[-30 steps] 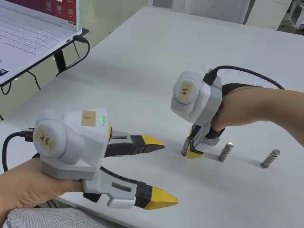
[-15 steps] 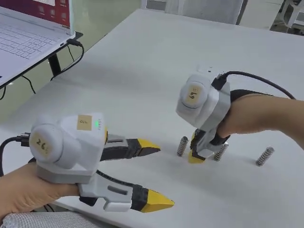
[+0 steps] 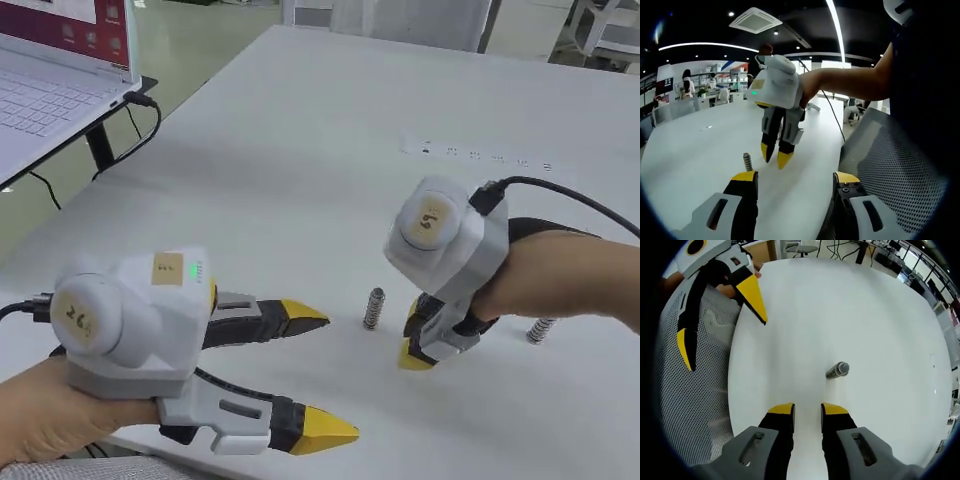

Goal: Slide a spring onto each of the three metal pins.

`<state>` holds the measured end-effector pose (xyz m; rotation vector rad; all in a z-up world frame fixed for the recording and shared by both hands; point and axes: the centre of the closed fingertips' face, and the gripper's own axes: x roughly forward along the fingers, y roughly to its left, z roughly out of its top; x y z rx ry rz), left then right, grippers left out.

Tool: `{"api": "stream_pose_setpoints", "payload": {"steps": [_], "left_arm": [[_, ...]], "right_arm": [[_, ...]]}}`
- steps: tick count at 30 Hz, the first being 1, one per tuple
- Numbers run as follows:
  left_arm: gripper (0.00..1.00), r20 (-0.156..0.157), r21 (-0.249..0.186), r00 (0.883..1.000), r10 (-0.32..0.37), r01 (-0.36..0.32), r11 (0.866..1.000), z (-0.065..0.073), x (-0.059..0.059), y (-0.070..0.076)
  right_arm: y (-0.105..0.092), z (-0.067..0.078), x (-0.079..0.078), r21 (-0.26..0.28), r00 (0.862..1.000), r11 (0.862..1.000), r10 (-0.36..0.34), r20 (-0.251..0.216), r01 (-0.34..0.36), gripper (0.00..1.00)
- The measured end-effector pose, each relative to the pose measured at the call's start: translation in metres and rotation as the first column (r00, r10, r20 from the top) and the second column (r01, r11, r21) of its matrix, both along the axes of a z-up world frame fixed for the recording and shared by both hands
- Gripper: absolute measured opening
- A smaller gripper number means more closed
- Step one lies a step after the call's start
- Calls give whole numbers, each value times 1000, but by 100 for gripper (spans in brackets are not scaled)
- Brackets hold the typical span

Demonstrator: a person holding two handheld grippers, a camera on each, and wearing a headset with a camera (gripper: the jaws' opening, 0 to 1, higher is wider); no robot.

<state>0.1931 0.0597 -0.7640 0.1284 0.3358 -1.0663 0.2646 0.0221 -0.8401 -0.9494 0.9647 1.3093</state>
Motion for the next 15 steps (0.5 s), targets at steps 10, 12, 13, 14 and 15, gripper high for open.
{"api": "stream_pose_setpoints", "payload": {"steps": [10, 12, 13, 14, 15], "left_arm": [[54, -6, 4, 1000, -15, 15, 1000, -2, -3, -2], [54, -8, 6, 1000, -20, 20, 1000, -2, -4, -3], [54, -9, 7, 1000, -23, 23, 1000, -2, -4, -3], [54, -9, 7, 1000, -26, 26, 1000, -3, -5, -3], [54, -9, 5, 1000, -28, 28, 1000, -3, -5, -3]], "right_arm": [[-4, 13, -9, 92, 996, 992, -89, -6, 90, 19], [-6, 16, -12, 101, 995, 990, -99, -4, 98, 19], [-7, 18, -14, 109, 994, 989, -105, -1, 105, 19], [-7, 19, -15, 115, 994, 987, -110, -1, 110, 19], [-8, 20, -18, 125, 993, 985, -118, -5, 118, 19]]}}
